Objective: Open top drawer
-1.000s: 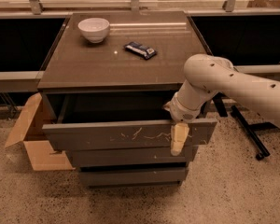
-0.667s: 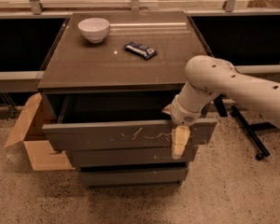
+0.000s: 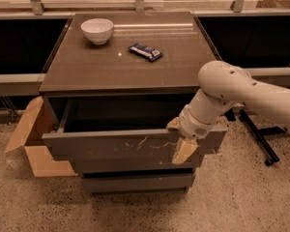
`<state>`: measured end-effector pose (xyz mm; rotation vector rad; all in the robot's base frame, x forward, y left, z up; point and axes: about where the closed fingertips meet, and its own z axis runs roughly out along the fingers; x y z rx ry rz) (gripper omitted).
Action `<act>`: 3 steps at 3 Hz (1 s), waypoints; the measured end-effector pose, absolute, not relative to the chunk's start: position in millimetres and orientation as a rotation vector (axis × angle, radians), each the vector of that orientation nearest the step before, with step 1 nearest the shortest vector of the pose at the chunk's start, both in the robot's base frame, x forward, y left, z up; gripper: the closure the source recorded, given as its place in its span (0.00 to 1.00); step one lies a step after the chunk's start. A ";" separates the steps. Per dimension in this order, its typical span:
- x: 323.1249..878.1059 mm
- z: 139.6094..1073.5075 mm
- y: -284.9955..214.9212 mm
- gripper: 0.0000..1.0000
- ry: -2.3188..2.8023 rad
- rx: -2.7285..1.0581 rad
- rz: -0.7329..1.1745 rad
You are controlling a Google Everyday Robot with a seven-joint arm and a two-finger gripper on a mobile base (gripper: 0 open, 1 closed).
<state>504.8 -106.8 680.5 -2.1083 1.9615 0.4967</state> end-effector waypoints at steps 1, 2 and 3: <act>484.1 688.9 -96.7 0.73 1.917 -2.136 0.532; 475.1 691.3 -90.7 1.00 1.893 -2.155 0.553; 475.1 691.3 -90.7 0.00 1.893 -2.155 0.553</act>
Offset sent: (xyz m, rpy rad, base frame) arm -0.0381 0.0207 0.0154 0.0417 0.0206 0.0771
